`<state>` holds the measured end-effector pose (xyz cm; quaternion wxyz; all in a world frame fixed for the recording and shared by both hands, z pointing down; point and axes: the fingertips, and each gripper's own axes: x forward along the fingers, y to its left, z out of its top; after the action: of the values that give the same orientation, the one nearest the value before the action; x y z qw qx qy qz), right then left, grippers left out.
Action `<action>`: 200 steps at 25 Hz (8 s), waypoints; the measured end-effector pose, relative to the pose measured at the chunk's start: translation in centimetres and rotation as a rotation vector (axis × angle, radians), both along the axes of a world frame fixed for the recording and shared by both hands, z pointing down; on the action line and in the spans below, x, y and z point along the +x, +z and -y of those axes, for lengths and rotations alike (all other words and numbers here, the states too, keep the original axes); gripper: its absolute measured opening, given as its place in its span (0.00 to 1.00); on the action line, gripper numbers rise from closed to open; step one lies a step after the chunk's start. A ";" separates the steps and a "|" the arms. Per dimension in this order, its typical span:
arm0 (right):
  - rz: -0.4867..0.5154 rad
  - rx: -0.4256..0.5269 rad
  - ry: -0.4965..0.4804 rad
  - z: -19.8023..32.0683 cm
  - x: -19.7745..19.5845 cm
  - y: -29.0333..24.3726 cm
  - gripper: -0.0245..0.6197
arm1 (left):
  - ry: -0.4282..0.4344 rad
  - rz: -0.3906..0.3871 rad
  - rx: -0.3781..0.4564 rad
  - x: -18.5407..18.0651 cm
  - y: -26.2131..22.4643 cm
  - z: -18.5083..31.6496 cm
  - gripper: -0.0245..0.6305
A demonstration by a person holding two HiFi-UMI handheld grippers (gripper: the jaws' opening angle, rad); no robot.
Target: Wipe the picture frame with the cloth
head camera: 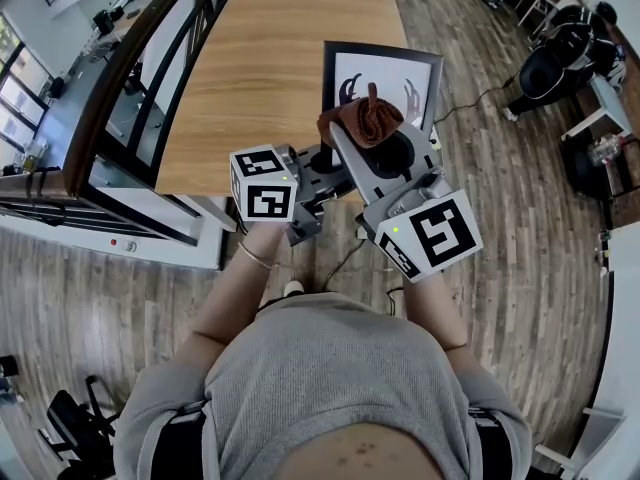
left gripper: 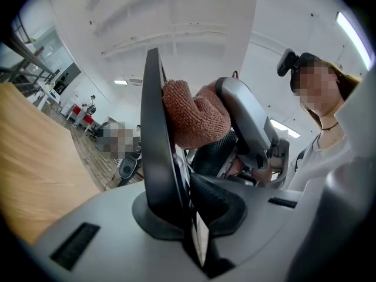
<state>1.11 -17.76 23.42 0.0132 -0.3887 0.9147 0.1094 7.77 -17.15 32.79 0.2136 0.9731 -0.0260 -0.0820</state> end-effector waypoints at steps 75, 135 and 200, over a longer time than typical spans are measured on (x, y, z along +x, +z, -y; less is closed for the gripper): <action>0.106 0.398 0.154 -0.9 4.8 -11.4 0.19 | -0.118 -0.022 -0.050 -2.1 -0.8 1.2 0.07; 0.015 0.212 0.161 -0.7 2.8 -2.7 0.19 | -0.110 -0.029 0.037 -1.7 -0.8 -0.1 0.07; 0.008 0.044 0.040 -5.1 3.1 5.0 0.19 | -0.180 -0.196 -0.118 -3.7 -2.2 2.3 0.07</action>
<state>4.22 -12.63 28.38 0.0234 -0.4068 0.9041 0.1283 4.11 -19.47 30.55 0.2639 0.9399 -0.0969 -0.1940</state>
